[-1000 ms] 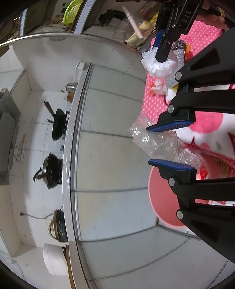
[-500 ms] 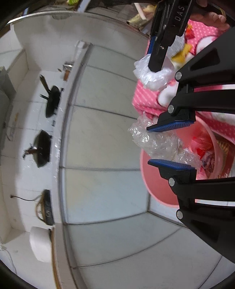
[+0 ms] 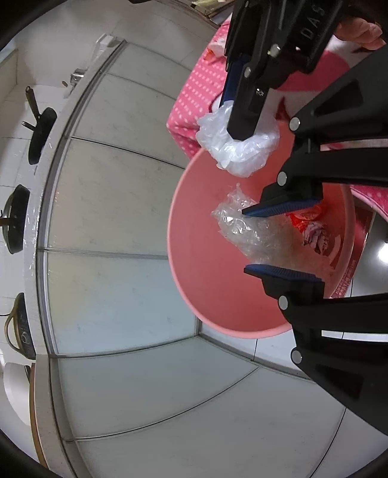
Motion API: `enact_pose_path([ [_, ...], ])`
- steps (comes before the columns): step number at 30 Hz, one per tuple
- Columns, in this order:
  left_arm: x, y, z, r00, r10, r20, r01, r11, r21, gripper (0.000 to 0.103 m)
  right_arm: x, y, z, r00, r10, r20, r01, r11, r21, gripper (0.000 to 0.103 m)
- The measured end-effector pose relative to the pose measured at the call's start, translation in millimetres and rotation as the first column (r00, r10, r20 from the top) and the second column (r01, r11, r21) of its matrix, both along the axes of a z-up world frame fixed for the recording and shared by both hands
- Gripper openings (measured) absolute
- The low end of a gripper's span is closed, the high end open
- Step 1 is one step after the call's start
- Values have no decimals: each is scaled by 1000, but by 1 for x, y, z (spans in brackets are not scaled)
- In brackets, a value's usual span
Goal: Collect trash
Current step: 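Carry both bags over the pink bucket and open both tools to drop them, then return both open tools over the table toward the scrubbers and paper wrapper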
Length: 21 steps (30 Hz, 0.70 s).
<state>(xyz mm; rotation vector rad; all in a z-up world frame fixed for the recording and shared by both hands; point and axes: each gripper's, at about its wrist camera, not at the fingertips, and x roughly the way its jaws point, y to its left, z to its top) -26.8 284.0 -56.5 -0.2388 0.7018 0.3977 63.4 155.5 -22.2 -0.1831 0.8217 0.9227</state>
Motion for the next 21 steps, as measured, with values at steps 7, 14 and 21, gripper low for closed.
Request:
enact_pose_path([
  [7, 2, -3, -4, 1000, 5, -28, -6, 1000, -9, 36, 5, 5, -8, 998, 2, -58, -3, 1000, -19, 37],
  [14, -5, 0, 1, 999, 17, -33, -18, 999, -32, 39, -6, -11, 8, 1000, 13, -29, -12, 1000, 25, 45],
  [21, -13, -4, 17, 999, 31, -13, -32, 999, -37, 39, -22, -44, 29, 1000, 6, 16, -7, 998, 70, 46],
])
